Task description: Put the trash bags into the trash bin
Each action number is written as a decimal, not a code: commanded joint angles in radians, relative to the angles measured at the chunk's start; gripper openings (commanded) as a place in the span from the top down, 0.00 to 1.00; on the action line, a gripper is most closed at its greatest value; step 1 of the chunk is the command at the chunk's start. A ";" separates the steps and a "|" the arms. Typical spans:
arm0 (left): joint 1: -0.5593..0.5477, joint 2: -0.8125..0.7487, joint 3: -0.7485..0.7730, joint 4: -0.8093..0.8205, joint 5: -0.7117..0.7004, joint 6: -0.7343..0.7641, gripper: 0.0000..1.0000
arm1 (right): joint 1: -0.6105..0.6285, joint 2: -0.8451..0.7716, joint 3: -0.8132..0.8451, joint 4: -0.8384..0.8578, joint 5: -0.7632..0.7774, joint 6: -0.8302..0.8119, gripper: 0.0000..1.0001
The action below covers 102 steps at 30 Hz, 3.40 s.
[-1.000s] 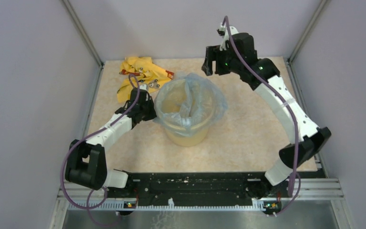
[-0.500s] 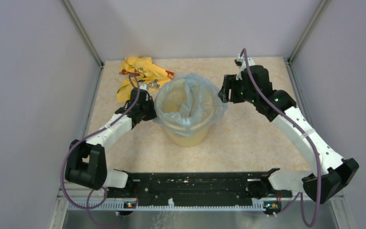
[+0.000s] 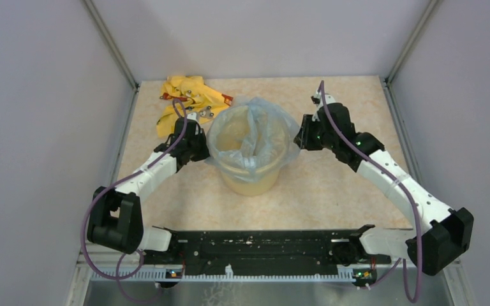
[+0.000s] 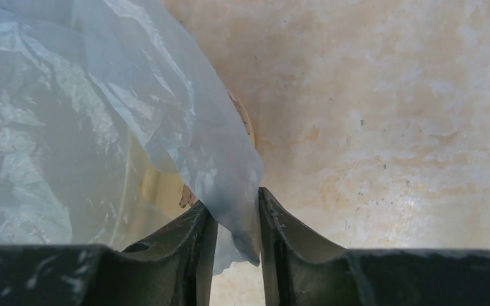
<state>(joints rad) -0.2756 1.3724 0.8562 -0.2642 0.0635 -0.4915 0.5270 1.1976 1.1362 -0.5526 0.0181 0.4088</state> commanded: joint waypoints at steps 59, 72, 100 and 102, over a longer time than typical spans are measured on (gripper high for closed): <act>-0.002 -0.049 -0.092 -0.009 -0.096 -0.094 0.76 | -0.202 0.295 -0.354 0.394 0.143 0.043 0.61; -0.002 -0.141 -0.037 -0.072 -0.072 -0.055 0.66 | -0.202 0.037 -0.197 0.092 0.191 0.008 0.40; -0.002 -0.290 0.239 -0.138 -0.014 0.111 0.58 | 0.276 0.458 0.781 -0.324 0.468 -0.236 0.41; -0.002 -0.256 0.307 -0.125 0.030 0.151 0.50 | 0.266 0.485 0.793 -0.308 0.461 -0.259 0.40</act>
<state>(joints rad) -0.2810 1.0988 1.0412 -0.4339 0.0559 -0.4400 0.8036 1.6592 1.8503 -0.8833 0.4389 0.2142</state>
